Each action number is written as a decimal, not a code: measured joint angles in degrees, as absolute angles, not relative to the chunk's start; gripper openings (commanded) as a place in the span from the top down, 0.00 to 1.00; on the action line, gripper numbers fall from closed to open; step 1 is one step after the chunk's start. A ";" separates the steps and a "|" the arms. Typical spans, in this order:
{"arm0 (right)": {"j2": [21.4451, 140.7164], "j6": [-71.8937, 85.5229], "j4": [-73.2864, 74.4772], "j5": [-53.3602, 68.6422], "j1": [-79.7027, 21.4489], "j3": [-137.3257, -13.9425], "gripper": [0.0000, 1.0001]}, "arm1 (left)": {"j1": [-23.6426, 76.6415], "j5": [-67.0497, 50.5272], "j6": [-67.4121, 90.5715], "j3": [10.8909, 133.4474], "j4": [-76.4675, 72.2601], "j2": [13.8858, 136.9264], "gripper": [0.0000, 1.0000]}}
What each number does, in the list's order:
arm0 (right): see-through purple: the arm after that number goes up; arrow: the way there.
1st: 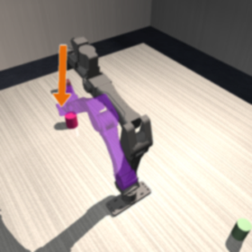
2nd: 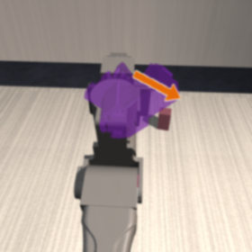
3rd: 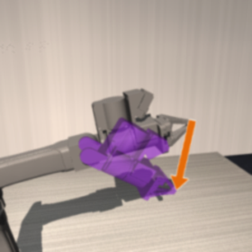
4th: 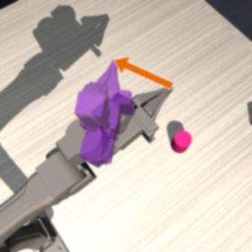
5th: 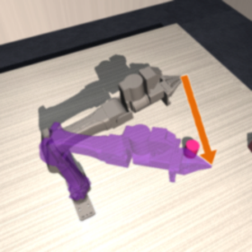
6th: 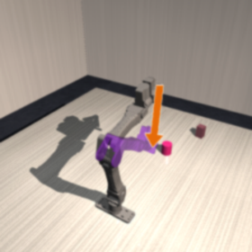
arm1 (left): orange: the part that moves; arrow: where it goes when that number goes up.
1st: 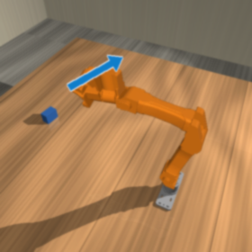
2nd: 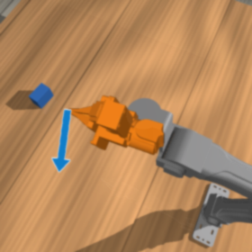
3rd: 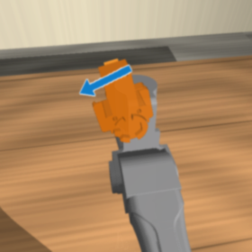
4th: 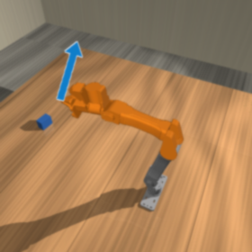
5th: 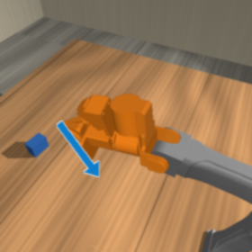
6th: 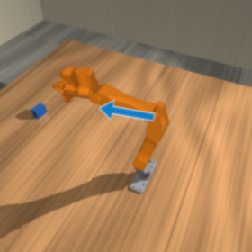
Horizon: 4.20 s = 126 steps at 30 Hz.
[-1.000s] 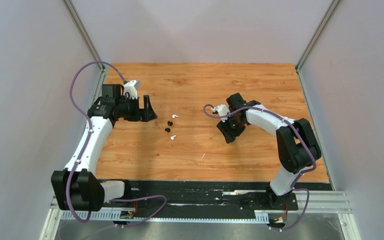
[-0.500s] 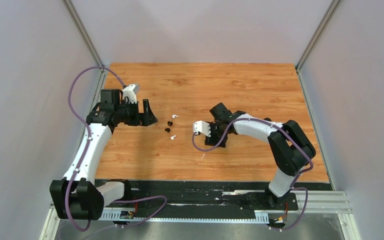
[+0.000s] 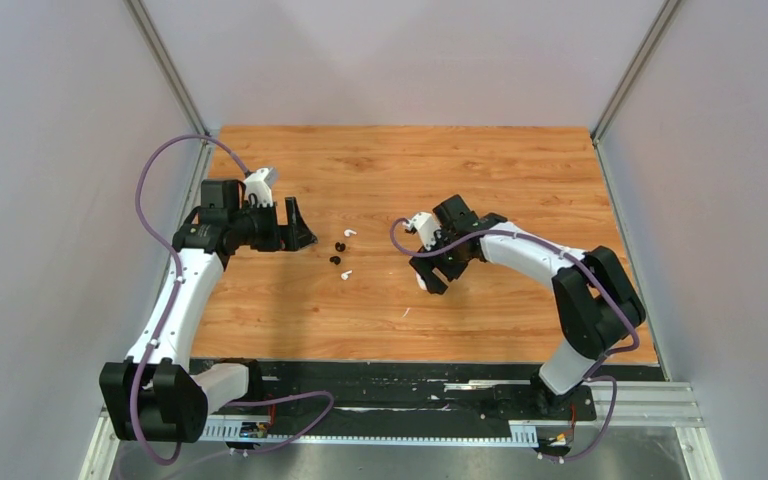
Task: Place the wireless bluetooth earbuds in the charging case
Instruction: Pick up the charging case at the center of the board.
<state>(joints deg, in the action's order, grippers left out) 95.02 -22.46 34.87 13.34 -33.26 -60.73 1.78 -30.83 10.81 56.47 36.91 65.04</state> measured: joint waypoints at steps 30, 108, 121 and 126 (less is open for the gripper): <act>103.77 5.91 37.15 4.60 -35.24 -66.48 0.44 | 1.78 -30.79 11.27 56.80 38.83 65.63 0.00; 72.03 -37.47 -16.62 -1.17 -48.21 -50.92 0.99 | 24.91 -39.33 15.27 74.59 15.57 78.30 0.27; 72.36 -36.95 -16.60 -1.54 -48.21 -50.96 0.98 | 25.89 -41.76 14.50 75.53 15.57 81.23 0.48; 72.73 -36.86 -16.78 -1.54 -48.21 -50.96 0.96 | 26.09 -42.59 14.20 75.53 15.53 81.32 0.62</act>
<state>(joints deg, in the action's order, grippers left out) 72.73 -36.86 -16.78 -1.54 -48.21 -50.96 26.09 -42.59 14.20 75.53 15.53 81.32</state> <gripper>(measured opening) 0.443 0.470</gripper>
